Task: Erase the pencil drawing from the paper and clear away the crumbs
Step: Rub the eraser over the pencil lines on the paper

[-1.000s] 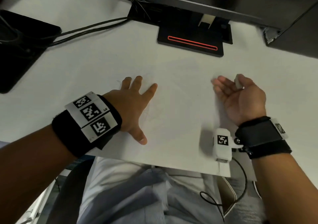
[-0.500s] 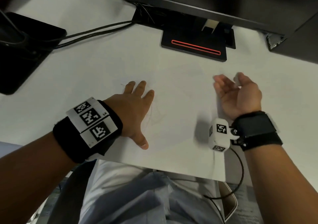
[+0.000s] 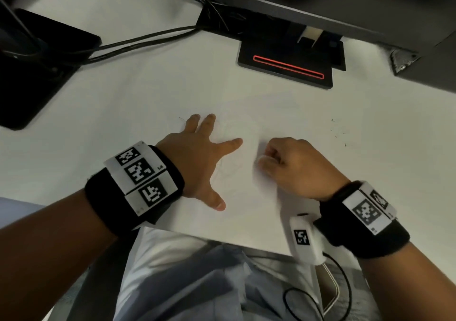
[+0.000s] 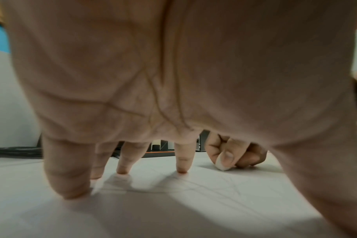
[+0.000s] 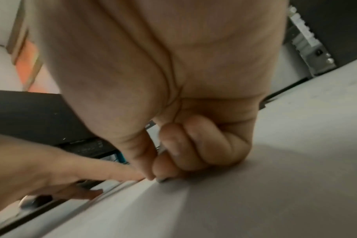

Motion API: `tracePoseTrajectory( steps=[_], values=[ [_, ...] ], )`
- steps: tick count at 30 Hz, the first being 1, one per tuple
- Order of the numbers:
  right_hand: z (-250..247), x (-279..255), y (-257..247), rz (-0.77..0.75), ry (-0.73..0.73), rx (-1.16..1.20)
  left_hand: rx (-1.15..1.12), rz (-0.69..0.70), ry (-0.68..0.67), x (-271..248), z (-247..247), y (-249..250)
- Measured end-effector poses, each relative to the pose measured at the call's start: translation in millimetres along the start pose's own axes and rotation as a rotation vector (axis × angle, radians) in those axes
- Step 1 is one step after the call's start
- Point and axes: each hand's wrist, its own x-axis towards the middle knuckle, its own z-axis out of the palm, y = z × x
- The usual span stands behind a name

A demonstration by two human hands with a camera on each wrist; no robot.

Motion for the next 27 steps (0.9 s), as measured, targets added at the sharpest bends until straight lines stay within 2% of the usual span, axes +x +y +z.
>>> tracePoseTrajectory(
  steps=[2, 5, 6, 10, 11, 14, 15, 19, 23, 24, 27],
  values=[
    [4, -5, -5, -0.065, -0.054, -0.027, 0.000, 0.000, 0.003, 0, 0, 0],
    [22, -28, -27, -0.277, -0.239, -0.029, 0.008, -0.001, 0.003, 1, 0, 1],
    [23, -30, -26, -0.298, -0.249, -0.030, 0.011, -0.003, 0.001, 0, -1, 1],
    [5, -5, 2, -0.135, -0.043, -0.064, 0.014, -0.009, -0.010, -1, -3, 3],
    [6, -5, 2, -0.144, -0.033, -0.066, 0.015, -0.008, -0.012, -2, -4, 3],
    [25, -26, -18, -0.321, -0.158, -0.069, 0.018, -0.008, -0.018, -3, -4, 3],
    [27, -29, -19, -0.337, -0.181, -0.049, 0.020, -0.009, -0.015, -2, -4, 3],
    [11, -12, -1, -0.214, -0.056, -0.044, 0.026, -0.013, -0.011, -2, -4, 3],
    [28, -31, -20, -0.362, -0.164, -0.072, 0.022, -0.014, -0.011, 1, -2, 2],
    [28, -29, -19, -0.360, -0.168, -0.067, 0.024, -0.014, -0.013, 1, -2, 1],
    [11, -12, -4, -0.246, -0.061, -0.056, 0.027, -0.013, -0.010, 1, -2, 1]
  ],
)
